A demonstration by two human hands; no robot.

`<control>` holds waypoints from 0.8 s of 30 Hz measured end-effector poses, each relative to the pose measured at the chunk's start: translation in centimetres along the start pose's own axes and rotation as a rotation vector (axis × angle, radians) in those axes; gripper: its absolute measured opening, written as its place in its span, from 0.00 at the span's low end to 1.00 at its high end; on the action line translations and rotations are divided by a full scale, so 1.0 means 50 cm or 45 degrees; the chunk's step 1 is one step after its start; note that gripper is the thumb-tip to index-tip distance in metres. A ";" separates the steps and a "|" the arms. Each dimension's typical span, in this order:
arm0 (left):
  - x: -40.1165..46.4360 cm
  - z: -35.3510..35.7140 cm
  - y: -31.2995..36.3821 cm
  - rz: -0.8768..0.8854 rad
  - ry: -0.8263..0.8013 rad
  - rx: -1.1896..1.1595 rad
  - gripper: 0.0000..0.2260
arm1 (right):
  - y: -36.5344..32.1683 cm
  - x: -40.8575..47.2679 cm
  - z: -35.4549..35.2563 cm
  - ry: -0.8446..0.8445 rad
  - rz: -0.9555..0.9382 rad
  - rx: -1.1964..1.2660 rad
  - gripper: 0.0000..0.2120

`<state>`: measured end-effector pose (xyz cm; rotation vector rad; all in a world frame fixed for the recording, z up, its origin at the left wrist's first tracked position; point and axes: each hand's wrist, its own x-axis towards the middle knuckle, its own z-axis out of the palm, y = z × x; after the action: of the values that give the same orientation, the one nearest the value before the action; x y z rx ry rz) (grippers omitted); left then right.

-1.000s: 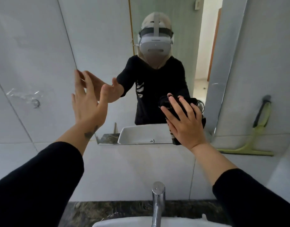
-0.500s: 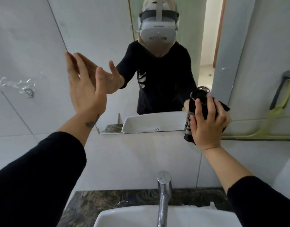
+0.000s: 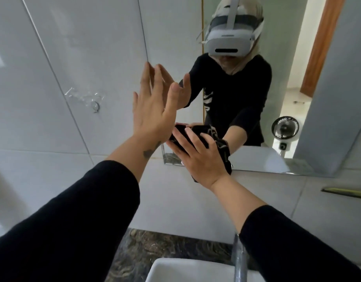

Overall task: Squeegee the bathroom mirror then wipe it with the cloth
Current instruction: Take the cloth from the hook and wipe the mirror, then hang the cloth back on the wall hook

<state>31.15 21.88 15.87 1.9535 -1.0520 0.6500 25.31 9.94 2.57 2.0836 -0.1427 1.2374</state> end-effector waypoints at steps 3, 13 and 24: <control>-0.013 -0.014 -0.022 -0.003 -0.044 -0.095 0.27 | -0.045 0.014 0.015 -0.021 -0.092 0.058 0.27; -0.170 -0.092 -0.179 -0.698 -0.139 -0.600 0.22 | -0.134 0.130 -0.043 -0.141 0.143 0.807 0.28; -0.151 -0.189 -0.195 -0.661 0.087 -0.830 0.19 | -0.146 0.359 -0.141 -0.308 0.486 1.336 0.24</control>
<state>34.92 36.27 11.47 1.5097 -0.5672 0.0612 32.91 24.13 15.43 3.2313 0.0202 1.4457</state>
